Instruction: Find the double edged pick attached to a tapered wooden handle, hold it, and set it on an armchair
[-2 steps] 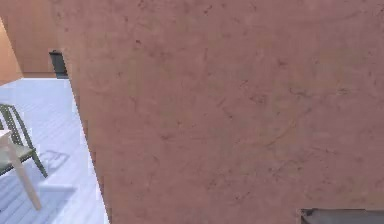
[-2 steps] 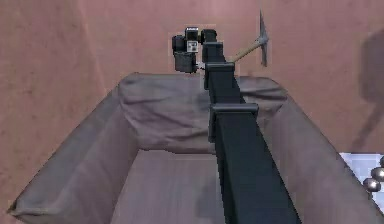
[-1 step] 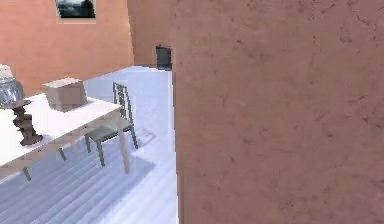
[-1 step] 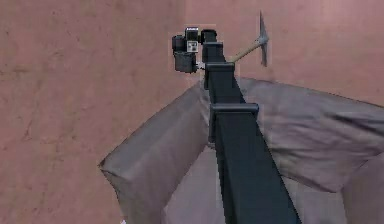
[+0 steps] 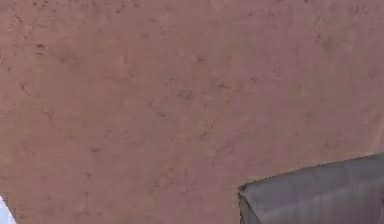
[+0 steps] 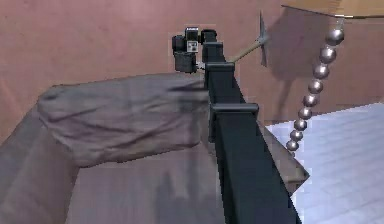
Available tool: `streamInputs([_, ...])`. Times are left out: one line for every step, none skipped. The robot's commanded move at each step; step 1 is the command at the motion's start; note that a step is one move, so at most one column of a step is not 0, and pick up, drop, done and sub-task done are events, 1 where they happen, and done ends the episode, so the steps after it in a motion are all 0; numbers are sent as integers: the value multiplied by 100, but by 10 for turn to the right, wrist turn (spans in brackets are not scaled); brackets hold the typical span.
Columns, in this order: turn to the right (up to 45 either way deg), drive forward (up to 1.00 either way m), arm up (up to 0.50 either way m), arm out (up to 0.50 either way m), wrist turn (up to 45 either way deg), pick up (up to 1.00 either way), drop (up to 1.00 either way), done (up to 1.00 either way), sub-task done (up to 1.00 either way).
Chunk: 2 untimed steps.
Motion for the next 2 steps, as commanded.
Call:
streamInputs([450,0,0,0,0,0,0,0,0])
streamInputs([450,0,0,0,0,0,0,0,0])
